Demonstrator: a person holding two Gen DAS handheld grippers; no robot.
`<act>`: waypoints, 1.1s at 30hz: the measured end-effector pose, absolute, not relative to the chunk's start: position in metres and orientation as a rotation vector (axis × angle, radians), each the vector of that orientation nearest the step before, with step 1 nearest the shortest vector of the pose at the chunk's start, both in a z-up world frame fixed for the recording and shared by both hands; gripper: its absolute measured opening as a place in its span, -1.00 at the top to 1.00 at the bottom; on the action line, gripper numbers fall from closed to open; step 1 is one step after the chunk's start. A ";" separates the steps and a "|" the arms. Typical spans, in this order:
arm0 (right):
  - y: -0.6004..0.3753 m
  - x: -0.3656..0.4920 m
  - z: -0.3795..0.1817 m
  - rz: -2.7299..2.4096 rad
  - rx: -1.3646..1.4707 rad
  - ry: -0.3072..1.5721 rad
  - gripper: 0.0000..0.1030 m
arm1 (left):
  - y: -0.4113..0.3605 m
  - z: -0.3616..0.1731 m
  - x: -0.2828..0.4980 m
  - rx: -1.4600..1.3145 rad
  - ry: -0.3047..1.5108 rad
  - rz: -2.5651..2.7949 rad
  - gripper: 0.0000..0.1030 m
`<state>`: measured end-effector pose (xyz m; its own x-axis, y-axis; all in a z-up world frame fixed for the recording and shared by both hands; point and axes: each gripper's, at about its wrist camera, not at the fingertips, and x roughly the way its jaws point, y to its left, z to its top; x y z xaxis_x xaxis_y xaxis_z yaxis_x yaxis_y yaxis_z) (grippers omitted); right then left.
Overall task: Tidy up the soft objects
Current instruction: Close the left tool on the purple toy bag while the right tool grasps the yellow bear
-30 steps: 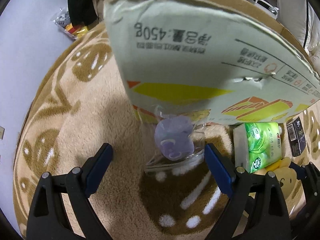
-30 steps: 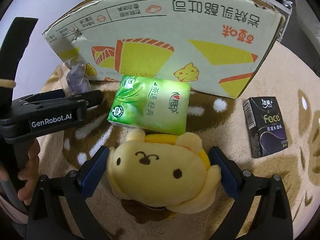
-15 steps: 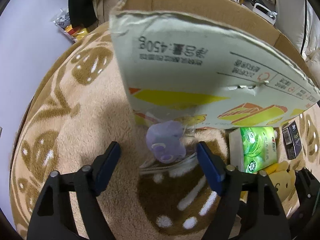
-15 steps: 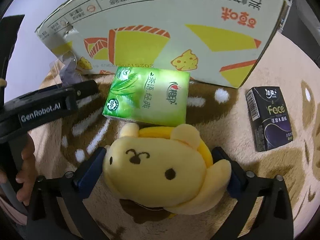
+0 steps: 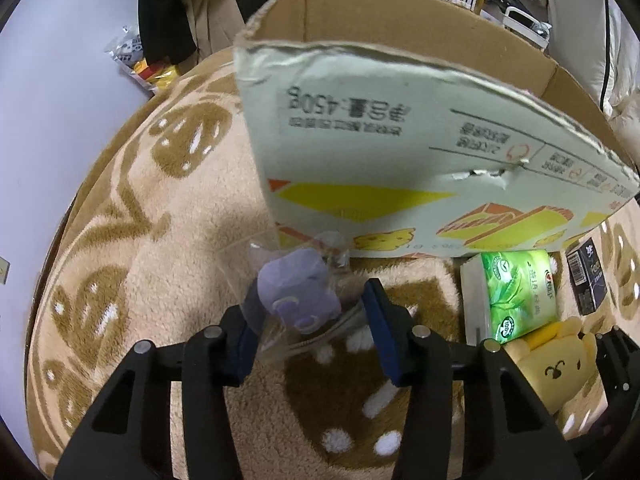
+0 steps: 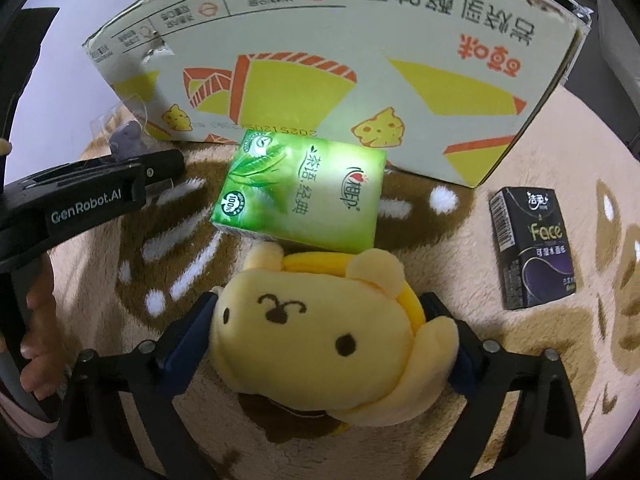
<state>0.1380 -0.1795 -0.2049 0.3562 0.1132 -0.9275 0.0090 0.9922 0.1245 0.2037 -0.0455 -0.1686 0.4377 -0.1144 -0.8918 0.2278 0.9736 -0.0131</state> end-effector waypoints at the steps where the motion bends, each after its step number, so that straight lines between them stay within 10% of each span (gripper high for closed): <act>1: -0.178 0.137 -0.204 0.066 0.105 1.201 -0.88 | -0.044 -0.168 0.204 0.105 1.100 -0.213 0.08; 33: -0.204 0.112 -0.156 0.012 0.160 1.105 -0.66 | -0.042 -0.128 0.166 0.139 0.962 -0.202 0.10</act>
